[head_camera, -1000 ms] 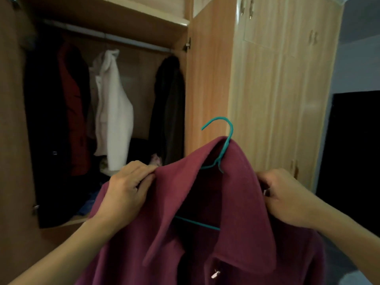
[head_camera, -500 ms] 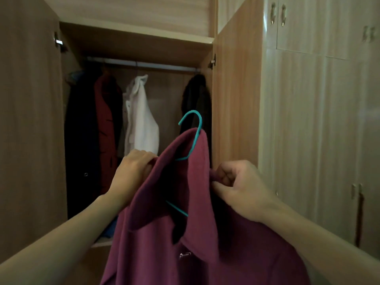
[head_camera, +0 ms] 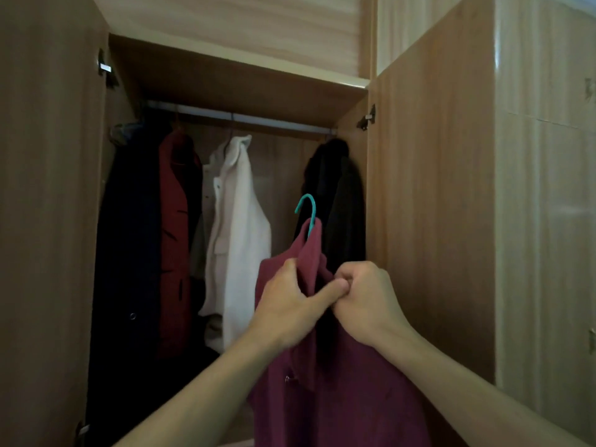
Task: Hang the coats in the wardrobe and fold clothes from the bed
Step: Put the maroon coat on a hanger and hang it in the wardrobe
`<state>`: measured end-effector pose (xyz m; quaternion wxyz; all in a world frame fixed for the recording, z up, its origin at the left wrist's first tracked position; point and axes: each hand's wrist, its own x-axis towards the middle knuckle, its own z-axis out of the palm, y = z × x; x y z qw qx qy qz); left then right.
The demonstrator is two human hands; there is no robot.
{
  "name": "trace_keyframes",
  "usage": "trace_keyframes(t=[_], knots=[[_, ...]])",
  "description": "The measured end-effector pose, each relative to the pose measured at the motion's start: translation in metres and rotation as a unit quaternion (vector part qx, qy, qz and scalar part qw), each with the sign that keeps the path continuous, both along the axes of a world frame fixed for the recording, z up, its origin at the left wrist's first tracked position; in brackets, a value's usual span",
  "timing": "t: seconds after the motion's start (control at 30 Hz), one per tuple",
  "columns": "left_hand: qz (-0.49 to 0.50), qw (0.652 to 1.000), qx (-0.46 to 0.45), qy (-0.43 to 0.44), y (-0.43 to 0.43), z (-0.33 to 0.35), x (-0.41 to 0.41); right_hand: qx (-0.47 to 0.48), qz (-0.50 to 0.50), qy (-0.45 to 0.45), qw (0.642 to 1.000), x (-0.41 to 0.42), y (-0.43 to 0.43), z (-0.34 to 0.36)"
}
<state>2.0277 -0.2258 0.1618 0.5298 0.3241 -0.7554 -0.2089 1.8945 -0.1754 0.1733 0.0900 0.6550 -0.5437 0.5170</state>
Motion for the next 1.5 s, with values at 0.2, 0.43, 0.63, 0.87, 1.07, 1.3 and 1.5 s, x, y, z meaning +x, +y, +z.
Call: trace_keyframes(t=[0.2,0.43,0.63,0.87,1.07,1.3,1.5], knots=[[0.166,0.957,-0.229,0.06,-0.063,0.016,0.037,-0.045,-0.015,-0.02,0.999,0.035,-0.059,0.004],[0.162,0.901,-0.388,-0.105,-0.116,0.02,0.052,-0.033,-0.027,-0.055,0.998,0.041,-0.111,0.009],[0.2,0.941,-0.244,-0.119,-0.156,0.022,0.031,-0.036,-0.011,-0.056,0.998,0.037,-0.153,0.009],[0.203,0.944,-0.194,-0.173,-0.211,0.045,-0.004,-0.029,0.01,-0.062,0.998,0.01,-0.211,0.036],[0.191,0.952,-0.182,-0.154,-0.26,0.091,-0.041,-0.039,0.004,-0.047,0.998,-0.031,-0.258,0.077],[0.043,0.982,-0.169,-0.08,-0.286,0.131,-0.096,-0.055,-0.029,-0.026,0.998,-0.084,-0.269,0.118],[-0.044,0.981,-0.188,-0.031,-0.284,0.135,-0.14,-0.02,-0.025,-0.057,0.998,-0.115,-0.246,0.123]])
